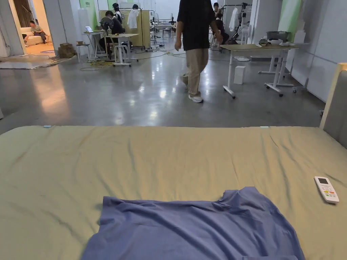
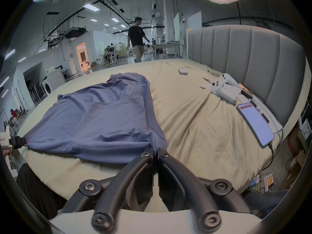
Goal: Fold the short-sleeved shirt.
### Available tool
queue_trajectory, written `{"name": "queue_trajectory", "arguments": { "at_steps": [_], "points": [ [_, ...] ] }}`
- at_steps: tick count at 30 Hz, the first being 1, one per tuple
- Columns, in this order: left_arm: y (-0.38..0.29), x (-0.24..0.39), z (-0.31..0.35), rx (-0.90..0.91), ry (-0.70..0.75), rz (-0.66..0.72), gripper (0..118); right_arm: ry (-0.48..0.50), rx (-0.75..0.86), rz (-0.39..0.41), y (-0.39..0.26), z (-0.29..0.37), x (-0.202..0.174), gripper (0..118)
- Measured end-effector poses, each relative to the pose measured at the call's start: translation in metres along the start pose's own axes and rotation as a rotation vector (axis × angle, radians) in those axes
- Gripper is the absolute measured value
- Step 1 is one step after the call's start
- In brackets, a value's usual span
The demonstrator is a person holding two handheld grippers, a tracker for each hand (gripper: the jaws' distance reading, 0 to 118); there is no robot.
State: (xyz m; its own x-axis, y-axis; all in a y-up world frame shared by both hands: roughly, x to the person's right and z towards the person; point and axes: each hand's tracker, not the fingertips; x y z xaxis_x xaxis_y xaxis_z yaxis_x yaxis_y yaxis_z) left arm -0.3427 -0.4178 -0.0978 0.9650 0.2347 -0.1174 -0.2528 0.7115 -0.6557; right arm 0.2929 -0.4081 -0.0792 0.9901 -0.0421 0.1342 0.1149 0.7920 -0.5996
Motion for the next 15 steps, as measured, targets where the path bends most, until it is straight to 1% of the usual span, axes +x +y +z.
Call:
{"name": "queue_trajectory", "arguments": {
  "at_steps": [5,6,7,8,9,10,11,12,13,14,15],
  "points": [
    [-0.006,-0.003,-0.008,-0.019,-0.006,-0.006,7,0.010,-0.052,0.045,-0.008,-0.010,-0.003,4],
    [-0.007,-0.003,-0.008,-0.012,-0.010,-0.009,11,0.016,-0.053,0.047,-0.009,-0.011,-0.003,4],
    [-0.008,-0.005,-0.007,0.007,-0.026,-0.011,22,0.033,-0.062,0.044,-0.010,-0.013,-0.001,4],
    [-0.008,-0.008,-0.004,0.043,-0.043,-0.020,48,0.062,-0.079,0.035,-0.010,-0.015,0.002,5],
    [-0.008,-0.008,-0.003,0.041,-0.037,-0.018,72,0.062,-0.083,0.033,-0.010,-0.015,0.004,14],
    [-0.008,-0.009,0.000,0.036,-0.027,-0.014,89,0.048,-0.091,0.033,-0.011,-0.014,0.006,35],
    [-0.003,-0.006,0.007,0.033,-0.020,-0.008,98,0.031,-0.122,0.022,-0.010,-0.012,0.008,68],
    [0.001,-0.005,0.015,0.034,-0.018,-0.005,97,0.019,-0.173,0.023,-0.008,-0.007,0.009,80],
    [0.005,0.000,0.029,0.053,-0.017,-0.007,97,-0.006,-0.165,0.028,-0.005,0.005,0.008,80],
    [0.010,0.006,0.043,0.091,-0.018,-0.030,97,-0.026,-0.108,0.025,-0.002,0.019,0.005,80],
    [0.014,0.014,0.059,0.136,-0.022,-0.065,97,-0.015,-0.081,0.015,0.002,0.033,0.005,80]
  ]
}}
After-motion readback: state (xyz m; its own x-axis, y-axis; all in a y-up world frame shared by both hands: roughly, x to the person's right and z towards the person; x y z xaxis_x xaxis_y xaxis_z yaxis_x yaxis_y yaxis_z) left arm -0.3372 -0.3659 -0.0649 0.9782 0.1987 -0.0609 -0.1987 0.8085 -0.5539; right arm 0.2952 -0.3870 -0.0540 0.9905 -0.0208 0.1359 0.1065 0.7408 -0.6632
